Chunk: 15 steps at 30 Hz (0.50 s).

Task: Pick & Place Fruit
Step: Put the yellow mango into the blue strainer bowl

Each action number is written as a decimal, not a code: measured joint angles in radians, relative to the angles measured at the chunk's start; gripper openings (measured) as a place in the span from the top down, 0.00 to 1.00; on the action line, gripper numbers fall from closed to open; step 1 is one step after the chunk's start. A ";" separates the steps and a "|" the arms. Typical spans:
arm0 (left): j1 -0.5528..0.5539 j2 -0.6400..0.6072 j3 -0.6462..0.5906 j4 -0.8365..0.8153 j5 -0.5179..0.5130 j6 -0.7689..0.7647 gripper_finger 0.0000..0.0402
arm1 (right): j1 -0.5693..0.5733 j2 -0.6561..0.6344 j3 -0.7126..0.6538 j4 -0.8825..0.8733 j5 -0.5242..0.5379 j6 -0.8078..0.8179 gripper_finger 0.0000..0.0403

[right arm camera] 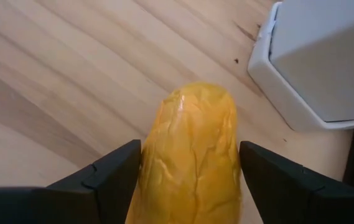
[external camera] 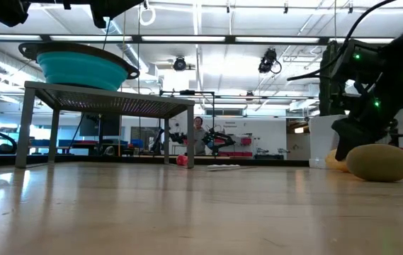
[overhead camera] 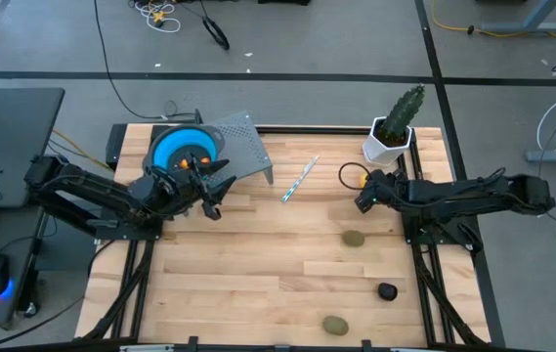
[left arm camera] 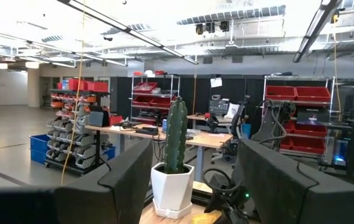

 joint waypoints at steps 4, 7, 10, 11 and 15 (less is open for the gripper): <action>0.000 0.000 0.000 0.000 0.000 0.000 0.39 | -0.007 0.000 0.000 0.000 -0.016 0.003 0.31; 0.000 0.000 0.000 0.000 0.000 0.000 0.39 | -0.007 0.000 0.000 0.001 -0.029 0.003 0.31; 0.000 0.000 0.000 0.000 0.000 0.000 0.39 | -0.007 0.000 0.000 0.001 -0.034 0.003 0.31; 0.000 0.000 0.000 0.000 0.000 0.000 0.39 | -0.007 0.000 0.000 0.001 -0.037 0.003 0.31; 0.000 0.000 0.000 0.000 0.000 0.000 0.39 | -0.007 0.000 0.000 0.006 -0.053 0.003 0.33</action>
